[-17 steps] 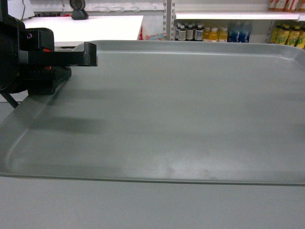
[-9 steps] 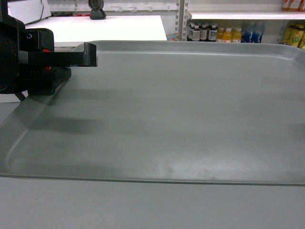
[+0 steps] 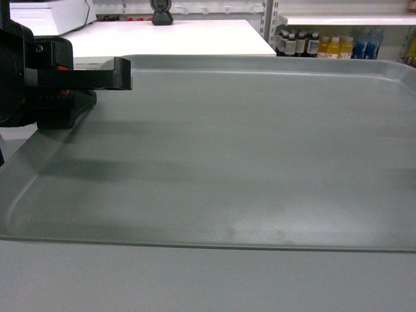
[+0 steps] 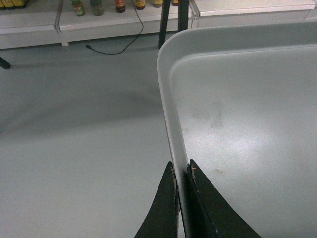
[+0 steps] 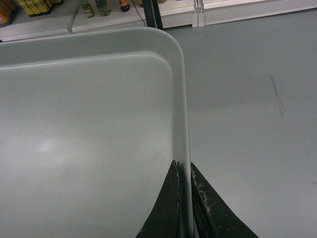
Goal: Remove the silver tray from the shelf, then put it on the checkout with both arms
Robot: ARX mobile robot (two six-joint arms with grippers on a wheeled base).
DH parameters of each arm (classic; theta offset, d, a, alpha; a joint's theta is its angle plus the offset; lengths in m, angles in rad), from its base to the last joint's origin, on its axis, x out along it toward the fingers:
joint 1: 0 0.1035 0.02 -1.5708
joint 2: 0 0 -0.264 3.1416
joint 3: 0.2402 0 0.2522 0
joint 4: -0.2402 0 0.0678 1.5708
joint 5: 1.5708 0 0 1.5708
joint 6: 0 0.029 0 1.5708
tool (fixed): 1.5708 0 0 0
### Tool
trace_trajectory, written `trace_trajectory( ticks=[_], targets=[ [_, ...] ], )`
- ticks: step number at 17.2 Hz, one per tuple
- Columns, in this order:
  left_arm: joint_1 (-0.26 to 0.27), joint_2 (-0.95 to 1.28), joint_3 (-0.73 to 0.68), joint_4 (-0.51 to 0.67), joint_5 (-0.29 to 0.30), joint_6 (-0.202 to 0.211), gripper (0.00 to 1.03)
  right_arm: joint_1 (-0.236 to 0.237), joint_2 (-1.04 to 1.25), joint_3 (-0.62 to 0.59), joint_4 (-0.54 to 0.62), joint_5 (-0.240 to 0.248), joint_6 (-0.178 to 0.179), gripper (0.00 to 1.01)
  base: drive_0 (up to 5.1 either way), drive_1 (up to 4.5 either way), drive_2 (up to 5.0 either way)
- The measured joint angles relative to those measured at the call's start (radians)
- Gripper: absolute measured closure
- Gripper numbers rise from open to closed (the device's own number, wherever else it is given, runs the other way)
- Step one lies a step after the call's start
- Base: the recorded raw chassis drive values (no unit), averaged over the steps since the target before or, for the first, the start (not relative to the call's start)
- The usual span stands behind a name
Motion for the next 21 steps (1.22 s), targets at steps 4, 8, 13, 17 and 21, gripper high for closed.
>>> trace_trajectory(
  ticks=[4, 8, 13, 17, 21],
  targets=[
    [0.000, 0.000, 0.000, 0.000, 0.000, 0.000, 0.99, 0.000, 0.000, 0.000, 0.001, 0.000, 0.000, 0.98, -5.0, 2.37, 2.4],
    [0.000, 0.000, 0.000, -0.001, 0.000, 0.001, 0.99, 0.000, 0.000, 0.000, -0.003, 0.000, 0.000, 0.98, -4.9, 2.44, 2.4],
    [0.000, 0.000, 0.000, -0.002, 0.000, 0.000, 0.99, 0.000, 0.000, 0.000, -0.001, 0.000, 0.000, 0.98, -4.9, 2.45, 2.4],
    [0.000, 0.000, 0.000, 0.000, 0.000, 0.001, 0.99, 0.000, 0.000, 0.000, 0.003, -0.001, 0.000, 0.98, -4.9, 2.44, 2.4],
    [0.000, 0.000, 0.000, -0.002, 0.000, 0.001, 0.99, 0.000, 0.000, 0.000, 0.000, 0.000, 0.000, 0.98, -4.9, 2.46, 2.5]
  ],
)
